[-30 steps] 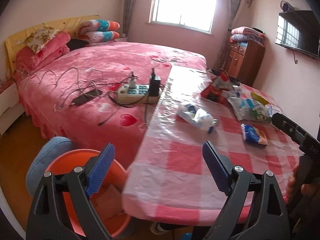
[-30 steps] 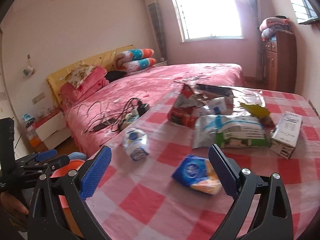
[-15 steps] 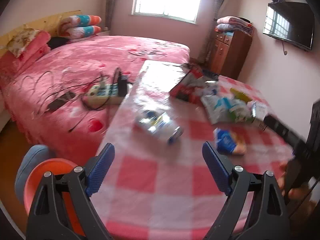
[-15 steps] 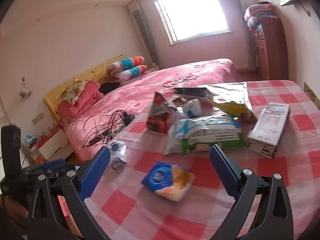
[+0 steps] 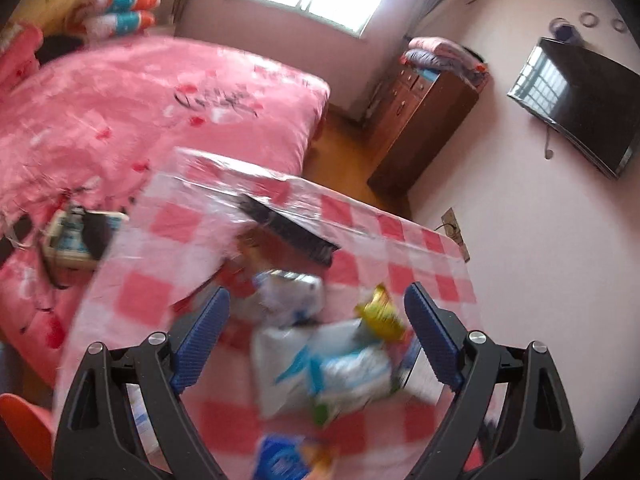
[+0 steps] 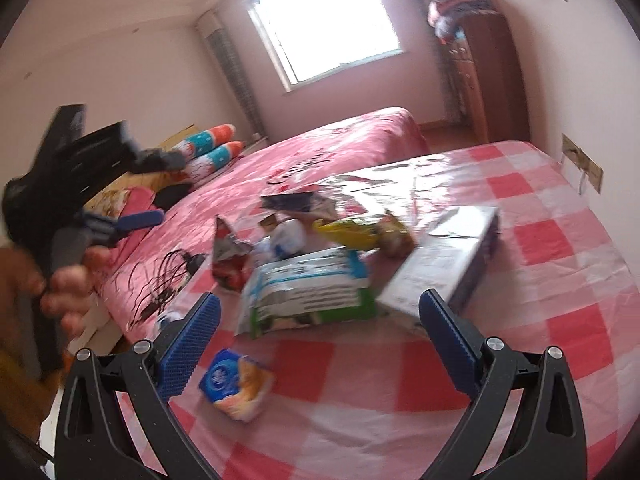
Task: Collect trash
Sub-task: 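Grasp the black milk carton with the left gripper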
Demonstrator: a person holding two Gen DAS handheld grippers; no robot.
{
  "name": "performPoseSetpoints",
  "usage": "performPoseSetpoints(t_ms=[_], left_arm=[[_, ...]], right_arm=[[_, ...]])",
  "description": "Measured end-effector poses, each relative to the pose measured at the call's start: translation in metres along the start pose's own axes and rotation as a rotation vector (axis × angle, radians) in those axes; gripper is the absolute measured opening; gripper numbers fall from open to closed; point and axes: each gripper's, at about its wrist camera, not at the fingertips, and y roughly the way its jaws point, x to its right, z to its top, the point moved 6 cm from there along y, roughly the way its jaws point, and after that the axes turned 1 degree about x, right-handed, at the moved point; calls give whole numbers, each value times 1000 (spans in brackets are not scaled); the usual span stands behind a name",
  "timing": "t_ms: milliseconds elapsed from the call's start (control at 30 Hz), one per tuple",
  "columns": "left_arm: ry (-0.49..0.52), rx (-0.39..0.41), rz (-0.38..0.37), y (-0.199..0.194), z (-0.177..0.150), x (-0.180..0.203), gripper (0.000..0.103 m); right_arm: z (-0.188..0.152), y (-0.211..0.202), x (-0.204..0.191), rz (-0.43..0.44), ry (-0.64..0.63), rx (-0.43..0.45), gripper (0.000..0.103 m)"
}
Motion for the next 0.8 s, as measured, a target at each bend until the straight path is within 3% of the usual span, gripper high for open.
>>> performPoseSetpoints(t_ms=[267, 533, 700, 800], left_arm=[[-176, -140, 51, 99, 27, -8, 89], [-199, -178, 107, 143, 37, -11, 88], [-234, -211, 126, 165, 35, -18, 80], [-266, -229, 130, 176, 31, -24, 67]], right_arm=[[15, -12, 53, -47, 157, 44, 98], [17, -16, 79, -37, 240, 38, 98], [15, -16, 80, -29, 241, 32, 98], [13, -13, 83, -24, 246, 22, 98]])
